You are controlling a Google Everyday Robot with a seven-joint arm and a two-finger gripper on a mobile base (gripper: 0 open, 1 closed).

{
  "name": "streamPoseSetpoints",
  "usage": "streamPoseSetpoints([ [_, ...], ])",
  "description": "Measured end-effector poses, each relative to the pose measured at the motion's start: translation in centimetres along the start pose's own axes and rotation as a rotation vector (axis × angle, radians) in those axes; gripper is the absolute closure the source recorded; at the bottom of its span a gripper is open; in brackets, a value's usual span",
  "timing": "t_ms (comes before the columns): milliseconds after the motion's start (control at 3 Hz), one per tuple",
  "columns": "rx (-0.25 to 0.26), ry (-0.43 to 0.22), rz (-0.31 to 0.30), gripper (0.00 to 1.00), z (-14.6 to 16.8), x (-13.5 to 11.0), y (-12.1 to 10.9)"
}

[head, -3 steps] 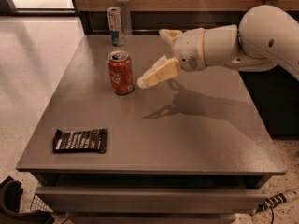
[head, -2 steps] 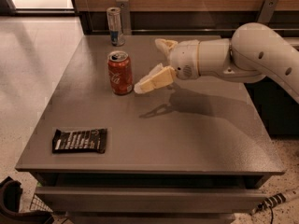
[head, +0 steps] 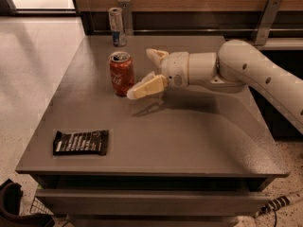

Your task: Knock coke can over

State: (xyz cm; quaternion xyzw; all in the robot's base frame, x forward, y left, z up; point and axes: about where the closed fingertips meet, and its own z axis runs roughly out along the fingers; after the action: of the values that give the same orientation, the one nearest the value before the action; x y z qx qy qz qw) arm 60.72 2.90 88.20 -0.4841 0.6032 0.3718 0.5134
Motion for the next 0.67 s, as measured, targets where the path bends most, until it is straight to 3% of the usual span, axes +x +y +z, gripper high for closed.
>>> streamPoseSetpoints([
  [667,-0.045,-0.061,0.035,0.00,2.7,1.3,0.3],
])
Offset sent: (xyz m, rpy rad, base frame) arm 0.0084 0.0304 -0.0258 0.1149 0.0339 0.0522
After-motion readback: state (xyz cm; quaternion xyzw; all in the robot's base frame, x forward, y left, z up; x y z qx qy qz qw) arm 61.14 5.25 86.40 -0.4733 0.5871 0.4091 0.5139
